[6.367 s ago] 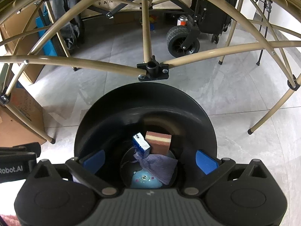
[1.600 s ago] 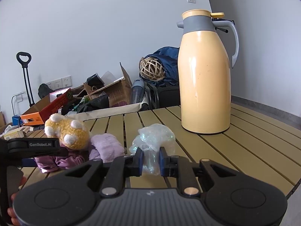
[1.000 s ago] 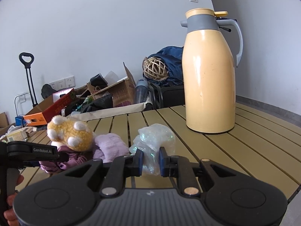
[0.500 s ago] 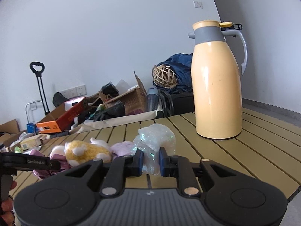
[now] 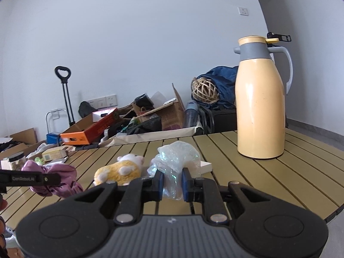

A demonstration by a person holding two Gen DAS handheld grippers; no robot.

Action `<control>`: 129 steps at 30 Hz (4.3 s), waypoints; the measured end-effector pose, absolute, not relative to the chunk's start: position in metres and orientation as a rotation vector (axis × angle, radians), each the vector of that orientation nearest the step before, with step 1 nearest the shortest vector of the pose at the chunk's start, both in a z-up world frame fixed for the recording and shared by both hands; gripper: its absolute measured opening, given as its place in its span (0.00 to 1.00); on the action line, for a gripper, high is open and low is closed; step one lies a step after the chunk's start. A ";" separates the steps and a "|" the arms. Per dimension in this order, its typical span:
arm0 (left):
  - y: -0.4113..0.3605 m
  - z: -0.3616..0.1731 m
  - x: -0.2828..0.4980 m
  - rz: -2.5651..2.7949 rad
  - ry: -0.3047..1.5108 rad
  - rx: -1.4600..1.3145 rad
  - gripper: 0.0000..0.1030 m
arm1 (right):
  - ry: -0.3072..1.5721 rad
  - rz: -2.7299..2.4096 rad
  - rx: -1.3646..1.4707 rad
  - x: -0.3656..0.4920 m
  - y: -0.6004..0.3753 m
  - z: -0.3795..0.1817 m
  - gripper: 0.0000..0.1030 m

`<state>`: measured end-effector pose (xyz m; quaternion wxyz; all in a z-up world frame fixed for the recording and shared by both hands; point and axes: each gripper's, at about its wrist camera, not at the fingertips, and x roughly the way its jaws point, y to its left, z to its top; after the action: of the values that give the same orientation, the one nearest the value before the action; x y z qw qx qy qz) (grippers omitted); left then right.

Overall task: Collect trash
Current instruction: 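Lift the purple bow with the left gripper while the right lifts the plastic bag, then carry the purple bow and plastic bag down over the black bin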

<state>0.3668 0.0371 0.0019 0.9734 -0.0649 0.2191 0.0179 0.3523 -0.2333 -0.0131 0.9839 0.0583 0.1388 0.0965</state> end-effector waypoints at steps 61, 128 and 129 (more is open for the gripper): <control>-0.004 -0.124 0.186 -0.096 0.803 -0.003 0.48 | 0.743 0.331 0.040 0.174 -0.181 -0.128 0.16; -0.063 -0.167 0.308 -0.054 1.089 -0.012 0.48 | 0.884 0.064 0.105 0.239 -0.244 -0.166 0.16; -0.063 -0.167 0.311 -0.049 1.089 -0.018 0.48 | 0.886 0.060 0.107 0.240 -0.245 -0.167 0.16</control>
<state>0.3112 -0.0633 -0.1669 0.8551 -0.0084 0.5178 -0.0235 0.2400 -0.2452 -0.1669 0.9016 0.0517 0.4284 0.0292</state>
